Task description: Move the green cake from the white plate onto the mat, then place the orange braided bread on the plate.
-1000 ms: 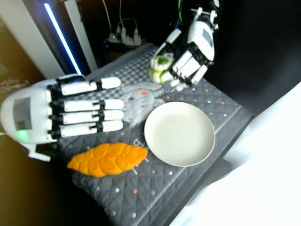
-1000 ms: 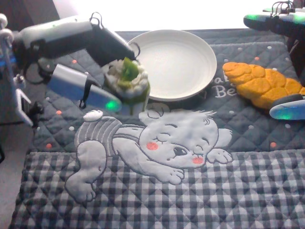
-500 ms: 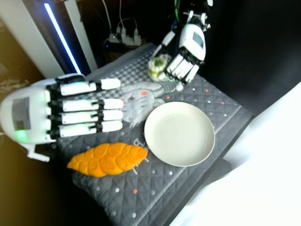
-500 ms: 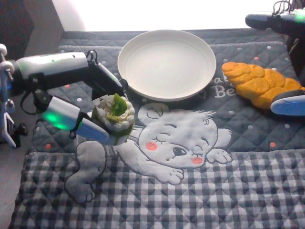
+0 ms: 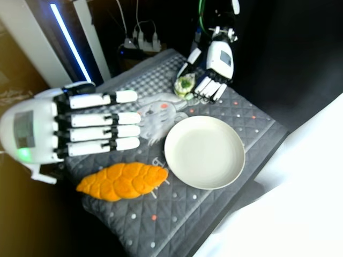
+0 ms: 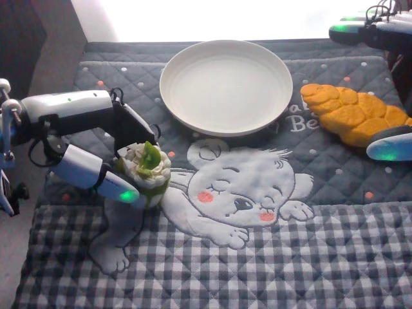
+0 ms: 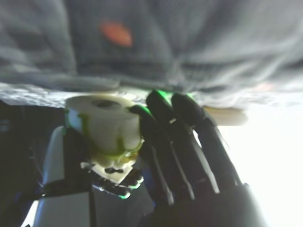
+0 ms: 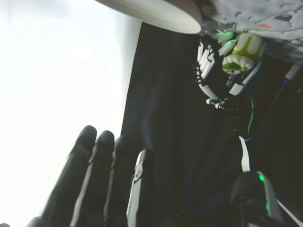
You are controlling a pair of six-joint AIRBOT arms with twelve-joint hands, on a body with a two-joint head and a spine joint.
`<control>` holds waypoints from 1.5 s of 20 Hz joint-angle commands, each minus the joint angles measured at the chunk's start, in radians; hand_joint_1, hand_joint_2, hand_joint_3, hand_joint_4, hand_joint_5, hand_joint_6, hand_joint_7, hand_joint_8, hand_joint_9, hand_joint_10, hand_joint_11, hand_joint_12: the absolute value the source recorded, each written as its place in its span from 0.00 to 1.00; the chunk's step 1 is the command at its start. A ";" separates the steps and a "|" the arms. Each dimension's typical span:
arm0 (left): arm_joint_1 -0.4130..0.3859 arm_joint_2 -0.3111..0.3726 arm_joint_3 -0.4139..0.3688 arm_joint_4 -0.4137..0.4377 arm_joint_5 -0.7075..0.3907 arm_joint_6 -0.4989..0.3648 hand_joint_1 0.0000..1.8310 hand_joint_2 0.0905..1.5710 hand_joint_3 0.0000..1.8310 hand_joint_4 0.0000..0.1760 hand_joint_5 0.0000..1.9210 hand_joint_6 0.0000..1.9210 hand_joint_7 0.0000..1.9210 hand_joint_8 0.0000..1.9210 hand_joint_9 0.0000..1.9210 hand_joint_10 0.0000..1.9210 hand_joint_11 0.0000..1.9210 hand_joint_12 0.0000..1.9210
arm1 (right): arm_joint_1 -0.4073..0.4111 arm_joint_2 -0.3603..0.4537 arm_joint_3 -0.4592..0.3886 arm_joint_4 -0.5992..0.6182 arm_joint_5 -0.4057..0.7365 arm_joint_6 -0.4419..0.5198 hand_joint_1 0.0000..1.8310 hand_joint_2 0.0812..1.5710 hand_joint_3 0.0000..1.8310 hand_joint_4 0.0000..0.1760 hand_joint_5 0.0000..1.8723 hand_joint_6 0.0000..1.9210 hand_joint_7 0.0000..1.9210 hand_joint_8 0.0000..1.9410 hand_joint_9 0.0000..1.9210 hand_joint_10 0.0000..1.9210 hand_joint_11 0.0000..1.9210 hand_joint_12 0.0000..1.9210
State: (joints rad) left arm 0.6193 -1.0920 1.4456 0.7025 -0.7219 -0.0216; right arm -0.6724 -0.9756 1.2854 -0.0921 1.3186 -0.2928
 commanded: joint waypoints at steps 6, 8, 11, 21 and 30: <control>0.011 0.032 -0.022 -0.071 -0.115 -0.004 0.37 0.46 0.00 0.44 0.13 0.00 0.17 0.00 0.16 0.01 0.02 0.31 | 0.004 0.002 -0.001 0.046 0.116 0.004 0.37 0.46 0.00 0.82 0.20 0.00 0.19 0.00 0.19 0.00 0.13 0.01; 0.020 0.042 -0.035 -0.084 -0.124 0.008 0.38 0.44 0.00 0.53 0.11 0.00 0.15 0.00 0.15 0.00 0.01 0.27 | 0.004 0.002 -0.001 0.046 0.116 0.004 0.38 0.45 0.00 0.82 0.20 0.00 0.20 0.01 0.19 0.00 0.15 0.01; 0.033 0.064 -0.055 -0.122 -0.156 0.028 0.41 0.42 0.00 0.89 0.08 0.00 0.12 0.00 0.11 0.00 0.07 0.07 | 0.004 0.002 -0.001 0.043 0.106 0.004 0.45 0.45 0.00 0.94 0.19 0.00 0.18 0.00 0.18 0.00 0.13 0.01; 0.099 0.175 -0.176 -0.335 -0.331 0.220 0.38 0.44 0.01 0.23 0.06 0.00 0.03 0.00 0.01 0.00 0.00 0.08 | 0.005 0.003 0.104 0.037 -0.134 0.004 0.42 0.49 0.00 0.20 0.12 0.00 0.14 0.00 0.11 0.00 0.10 0.00; 0.098 0.186 -0.204 -0.366 -0.371 0.267 0.20 0.71 0.04 0.75 0.16 0.00 0.13 0.00 0.10 0.00 0.00 0.32 | 0.026 -0.040 0.226 0.019 -0.368 0.047 0.41 0.42 0.00 0.03 0.10 0.00 0.16 0.00 0.18 0.01 0.16 0.04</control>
State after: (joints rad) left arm 0.7261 -0.9066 1.2438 0.3798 -0.9817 0.2485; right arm -0.6430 -1.0328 1.5120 -0.1326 0.8482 -0.2478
